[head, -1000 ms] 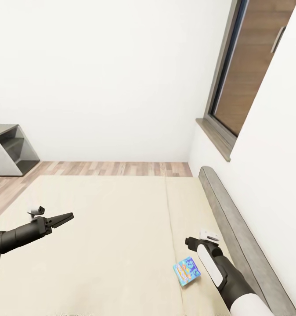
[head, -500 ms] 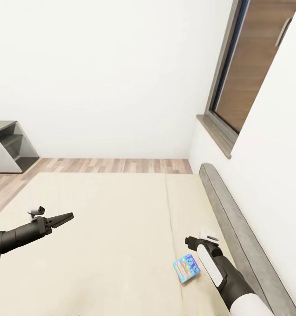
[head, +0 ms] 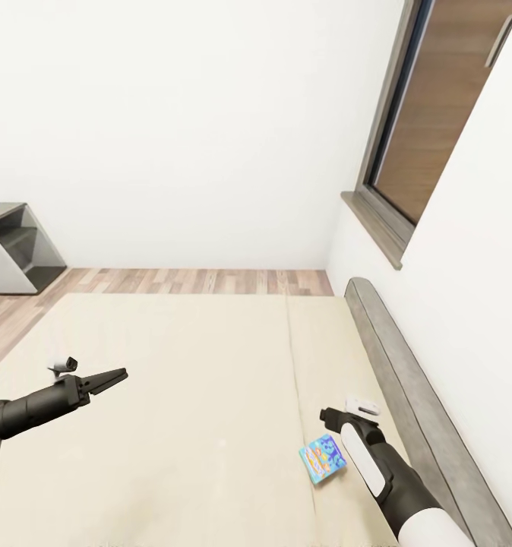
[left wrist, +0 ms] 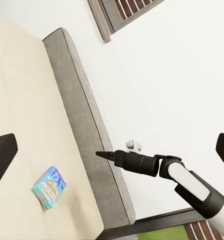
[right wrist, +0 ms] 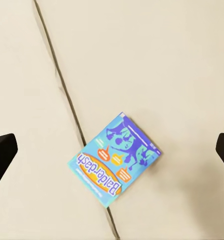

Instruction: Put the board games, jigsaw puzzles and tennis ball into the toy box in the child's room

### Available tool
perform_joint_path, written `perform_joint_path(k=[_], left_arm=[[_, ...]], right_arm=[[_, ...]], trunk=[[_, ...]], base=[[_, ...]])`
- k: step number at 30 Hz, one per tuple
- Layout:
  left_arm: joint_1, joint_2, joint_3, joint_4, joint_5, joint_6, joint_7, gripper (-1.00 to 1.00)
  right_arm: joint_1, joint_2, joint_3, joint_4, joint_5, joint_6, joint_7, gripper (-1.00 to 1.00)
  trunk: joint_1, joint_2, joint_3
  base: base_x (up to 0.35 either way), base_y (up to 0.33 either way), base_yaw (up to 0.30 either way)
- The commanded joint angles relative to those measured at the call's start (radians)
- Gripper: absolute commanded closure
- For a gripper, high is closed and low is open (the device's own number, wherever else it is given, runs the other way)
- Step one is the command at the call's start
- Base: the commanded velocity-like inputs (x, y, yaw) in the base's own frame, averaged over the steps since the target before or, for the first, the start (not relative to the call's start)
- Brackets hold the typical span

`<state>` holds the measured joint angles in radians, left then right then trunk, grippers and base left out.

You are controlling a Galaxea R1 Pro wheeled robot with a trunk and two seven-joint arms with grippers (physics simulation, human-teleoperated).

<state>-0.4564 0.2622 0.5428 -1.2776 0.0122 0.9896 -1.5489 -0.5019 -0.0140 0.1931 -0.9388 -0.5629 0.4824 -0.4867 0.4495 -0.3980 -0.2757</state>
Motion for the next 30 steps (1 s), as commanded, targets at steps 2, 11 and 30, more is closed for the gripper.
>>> perform_joint_path(k=[2, 11, 30], left_arm=[[-0.001, 0.000, 0.000, 0.000, -0.001, 0.011, -0.005, -1.00], [-0.001, 0.000, 0.000, 0.000, -0.001, 0.011, -0.005, -1.00], [-0.001, 0.000, 0.000, 0.000, -0.001, 0.011, -0.005, -1.00]], right_arm=[[-0.001, -0.001, 0.005, -0.002, -0.009, 0.000, 0.000, -1.00], [-0.001, -0.002, 0.005, -0.002, -0.008, -0.006, 0.028, -1.00], [-0.001, -0.003, 0.002, -0.002, -0.008, -0.008, 0.030, -1.00]], trunk=[[0.001, -0.002, -0.005], [0.001, -0.002, -0.020], [0.001, -0.002, -0.051]], base=[[0.000, 0.000, 0.000], [0.000, 0.000, 0.000], [0.000, 0.000, 0.000]])
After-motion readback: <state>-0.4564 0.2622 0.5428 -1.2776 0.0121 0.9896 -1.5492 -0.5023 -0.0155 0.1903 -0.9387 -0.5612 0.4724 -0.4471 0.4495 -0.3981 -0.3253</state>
